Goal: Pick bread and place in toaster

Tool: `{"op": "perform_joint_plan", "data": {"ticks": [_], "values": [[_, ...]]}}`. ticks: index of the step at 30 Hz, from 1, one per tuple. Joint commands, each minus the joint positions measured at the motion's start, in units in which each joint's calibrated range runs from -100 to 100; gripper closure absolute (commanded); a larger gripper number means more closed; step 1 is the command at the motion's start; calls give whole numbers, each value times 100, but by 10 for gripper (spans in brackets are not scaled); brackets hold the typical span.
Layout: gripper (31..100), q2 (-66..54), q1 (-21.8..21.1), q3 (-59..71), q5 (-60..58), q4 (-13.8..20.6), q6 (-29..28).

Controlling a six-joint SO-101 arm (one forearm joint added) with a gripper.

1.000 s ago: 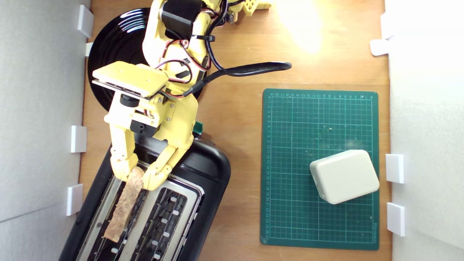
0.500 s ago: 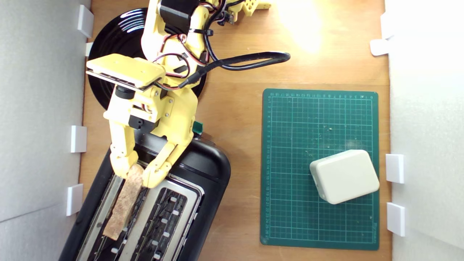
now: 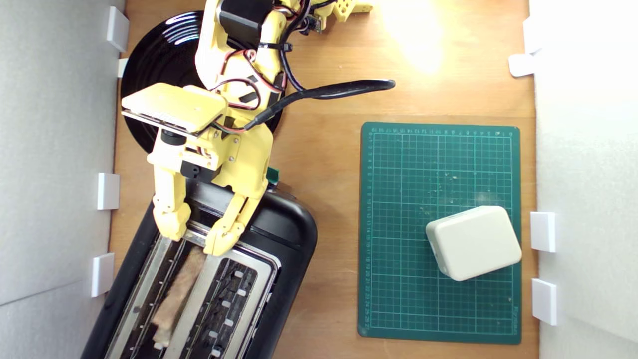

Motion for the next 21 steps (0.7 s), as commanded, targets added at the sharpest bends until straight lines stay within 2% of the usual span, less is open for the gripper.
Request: {"op": "perform_joint_plan", "data": {"ticks": [1, 6, 11, 21], "values": [[599, -205, -13, -63, 1, -9, 4], [599, -296, -21, -54, 1, -18, -1], [600, -887, -21, -9, 1, -490, -12], [605, -1752, -746, 109, -8, -336, -650]]}}
